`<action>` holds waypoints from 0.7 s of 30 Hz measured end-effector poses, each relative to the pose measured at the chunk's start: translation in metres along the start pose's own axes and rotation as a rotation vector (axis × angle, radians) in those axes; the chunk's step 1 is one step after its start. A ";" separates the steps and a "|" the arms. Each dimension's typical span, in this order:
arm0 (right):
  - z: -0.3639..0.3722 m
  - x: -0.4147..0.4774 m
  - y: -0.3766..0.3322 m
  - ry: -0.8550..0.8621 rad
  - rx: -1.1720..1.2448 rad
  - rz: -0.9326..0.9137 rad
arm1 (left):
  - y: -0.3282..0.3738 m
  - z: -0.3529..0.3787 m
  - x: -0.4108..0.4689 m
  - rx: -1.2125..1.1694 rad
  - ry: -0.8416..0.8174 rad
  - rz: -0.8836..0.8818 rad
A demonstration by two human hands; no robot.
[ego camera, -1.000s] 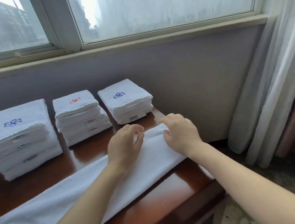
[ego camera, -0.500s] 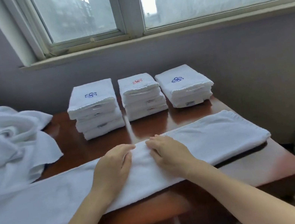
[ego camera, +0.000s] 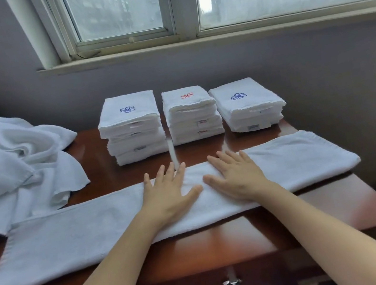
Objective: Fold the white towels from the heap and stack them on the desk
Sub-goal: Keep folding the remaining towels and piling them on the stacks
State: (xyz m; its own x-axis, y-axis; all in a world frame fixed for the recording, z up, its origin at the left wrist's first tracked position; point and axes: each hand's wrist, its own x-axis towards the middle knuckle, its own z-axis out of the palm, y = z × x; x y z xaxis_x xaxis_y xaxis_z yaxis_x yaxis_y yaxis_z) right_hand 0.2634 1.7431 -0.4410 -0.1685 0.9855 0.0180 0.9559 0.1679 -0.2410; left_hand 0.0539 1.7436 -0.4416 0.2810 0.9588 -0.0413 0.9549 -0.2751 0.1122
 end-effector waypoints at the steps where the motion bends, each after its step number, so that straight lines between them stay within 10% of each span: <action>1: -0.002 0.002 0.005 0.001 -0.006 0.018 | 0.003 0.000 0.003 0.000 -0.004 -0.004; 21: -0.020 -0.011 0.006 0.127 0.124 -0.045 | -0.009 -0.004 -0.023 -0.097 0.230 0.033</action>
State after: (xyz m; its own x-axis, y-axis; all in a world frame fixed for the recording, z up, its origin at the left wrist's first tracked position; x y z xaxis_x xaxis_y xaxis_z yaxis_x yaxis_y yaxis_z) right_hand 0.2754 1.7340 -0.4234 -0.1715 0.9734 0.1518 0.9096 0.2156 -0.3552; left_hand 0.0385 1.7244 -0.4378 0.2718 0.9435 0.1895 0.9289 -0.3087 0.2047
